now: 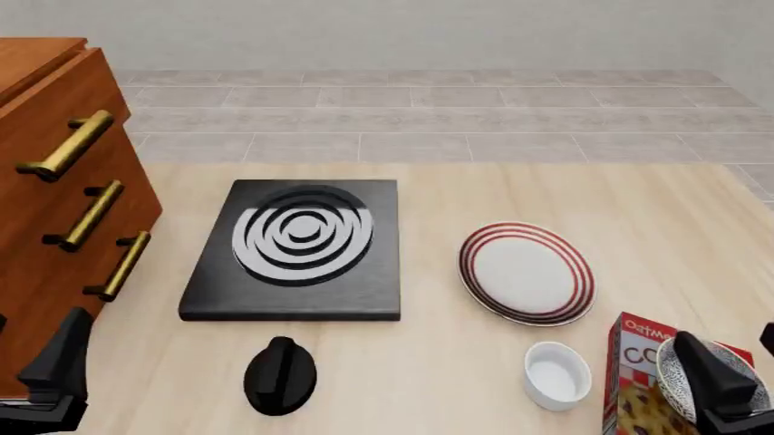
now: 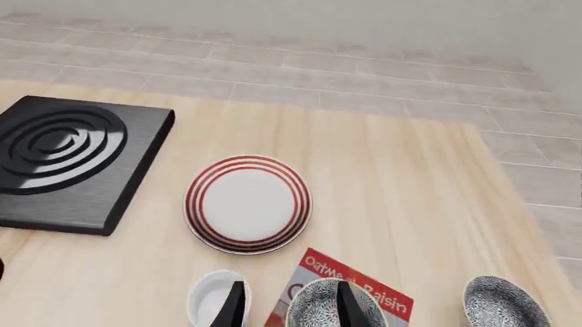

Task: Pick the akita bowl on the cookies box and place it on the plate.

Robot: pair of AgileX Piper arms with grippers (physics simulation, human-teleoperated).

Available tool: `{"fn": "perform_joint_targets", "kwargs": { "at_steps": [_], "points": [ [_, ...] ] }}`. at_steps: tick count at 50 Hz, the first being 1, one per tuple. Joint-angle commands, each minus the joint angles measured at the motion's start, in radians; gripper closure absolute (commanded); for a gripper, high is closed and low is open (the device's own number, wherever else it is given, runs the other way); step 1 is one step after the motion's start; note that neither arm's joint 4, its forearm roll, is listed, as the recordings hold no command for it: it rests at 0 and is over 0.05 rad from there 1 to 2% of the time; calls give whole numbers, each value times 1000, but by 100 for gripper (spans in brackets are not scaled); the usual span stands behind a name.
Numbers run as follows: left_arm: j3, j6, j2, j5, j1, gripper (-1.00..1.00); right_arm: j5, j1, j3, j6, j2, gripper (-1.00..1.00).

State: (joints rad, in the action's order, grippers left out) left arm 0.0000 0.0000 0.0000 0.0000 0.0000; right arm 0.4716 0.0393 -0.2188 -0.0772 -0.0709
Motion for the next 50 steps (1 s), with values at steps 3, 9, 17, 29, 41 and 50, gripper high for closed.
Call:
{"fn": "perform_joint_targets", "kwargs": {
  "at_steps": [3,9,17,29,41,50],
  "points": [
    [0,0,0,0,0,-100,77,-10,-17,-18,-9,-100],
    [0,0,0,0,0,-100,116,-16,-35,-20,2,-100],
    [0,0,0,0,0,-100,173,-20,-33,-33,32,-100],
    [0,0,0,0,0,-100,213,-19,-27,-48,23,-100],
    [0,0,0,0,0,-100,226,6,-15,-40,2,-100],
    [0,0,0,0,0,-100,195,15,28,-31,-12,-100]
  ]
}}
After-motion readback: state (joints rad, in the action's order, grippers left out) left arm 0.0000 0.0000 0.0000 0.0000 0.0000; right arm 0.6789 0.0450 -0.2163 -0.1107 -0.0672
